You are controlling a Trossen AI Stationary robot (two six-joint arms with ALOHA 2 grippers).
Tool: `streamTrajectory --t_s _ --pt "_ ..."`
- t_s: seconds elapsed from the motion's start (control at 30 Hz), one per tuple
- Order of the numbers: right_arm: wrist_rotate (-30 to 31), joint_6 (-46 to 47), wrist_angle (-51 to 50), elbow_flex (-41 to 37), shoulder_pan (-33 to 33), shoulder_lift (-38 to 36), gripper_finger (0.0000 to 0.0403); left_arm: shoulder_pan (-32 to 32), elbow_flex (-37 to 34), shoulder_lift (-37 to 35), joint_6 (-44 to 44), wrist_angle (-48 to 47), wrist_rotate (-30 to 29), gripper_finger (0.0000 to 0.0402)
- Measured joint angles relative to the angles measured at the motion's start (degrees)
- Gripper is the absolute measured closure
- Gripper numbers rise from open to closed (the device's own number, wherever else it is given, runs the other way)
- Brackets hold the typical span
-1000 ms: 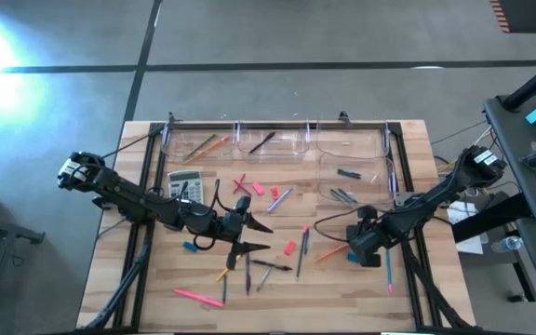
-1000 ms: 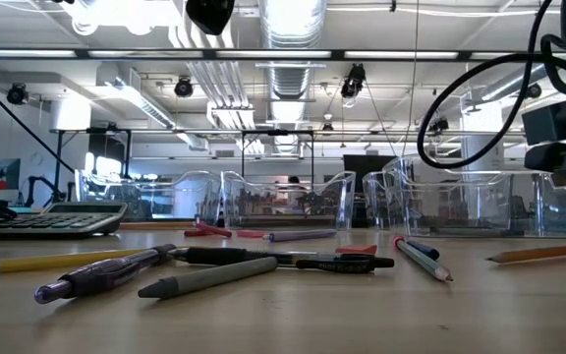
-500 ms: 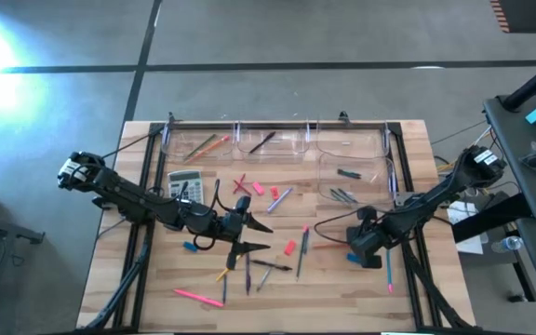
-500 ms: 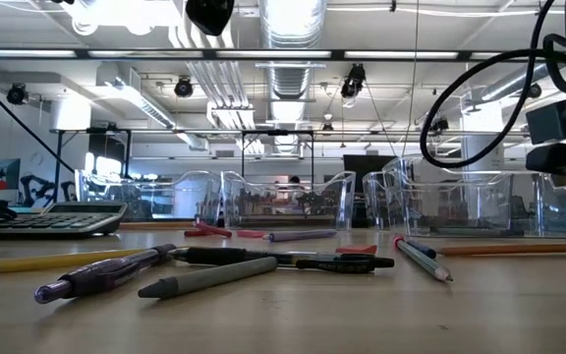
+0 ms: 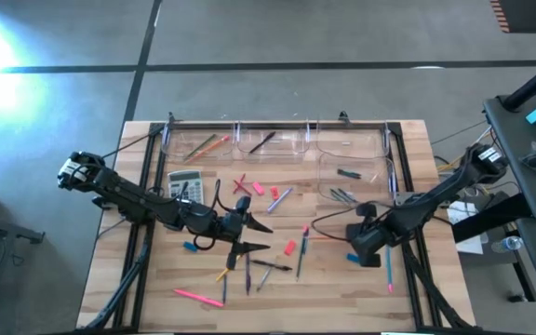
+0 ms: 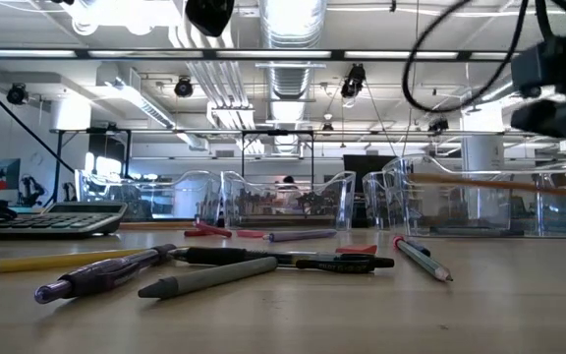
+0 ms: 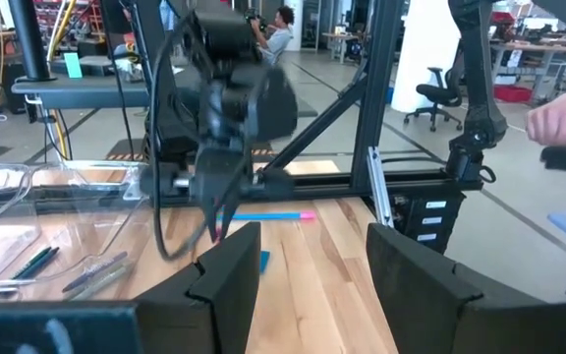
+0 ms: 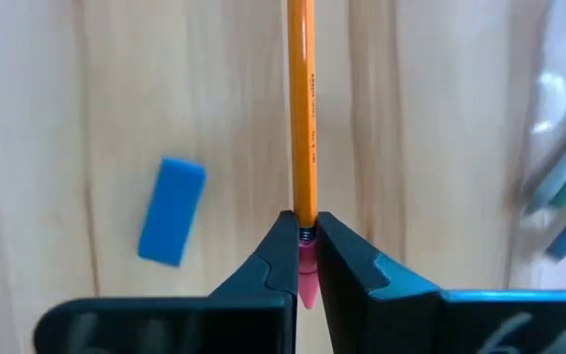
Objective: Sort crayons/erasers/pens/pencils in bins
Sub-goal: Put the orange pencil into the top left transparent bin
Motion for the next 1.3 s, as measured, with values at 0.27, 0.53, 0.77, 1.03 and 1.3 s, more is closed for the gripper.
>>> streamTrajectory --t_s 0.27,0.53,0.77,1.03,1.3 --pt "6.0 -3.2 1.1 6.5 0.0 -1.1 0.0389 0.0 -0.1 0.2 -1.4 -2.9 -1.0 0.0228" --pt "9.1 -9.3 10.9 9.4 0.0 -2.6 0.0390 0.0 -0.1 0.3 -1.0 -2.9 -3.0 0.0228" --pt "9.6 -15.1 21.9 9.2 0.0 -3.1 0.0390 0.3 0.0 3.3 -0.9 0.7 -3.1 0.0228" --pt "9.6 -21.9 35.9 8.8 -0.4 -2.5 0.0390 0.5 0.3 7.0 1.5 13.8 -1.3 0.0228" --pt "11.0 -22.0 39.9 8.4 -3.1 -1.2 0.0390 0.5 3.3 12.2 2.3 22.1 2.8 0.0228"
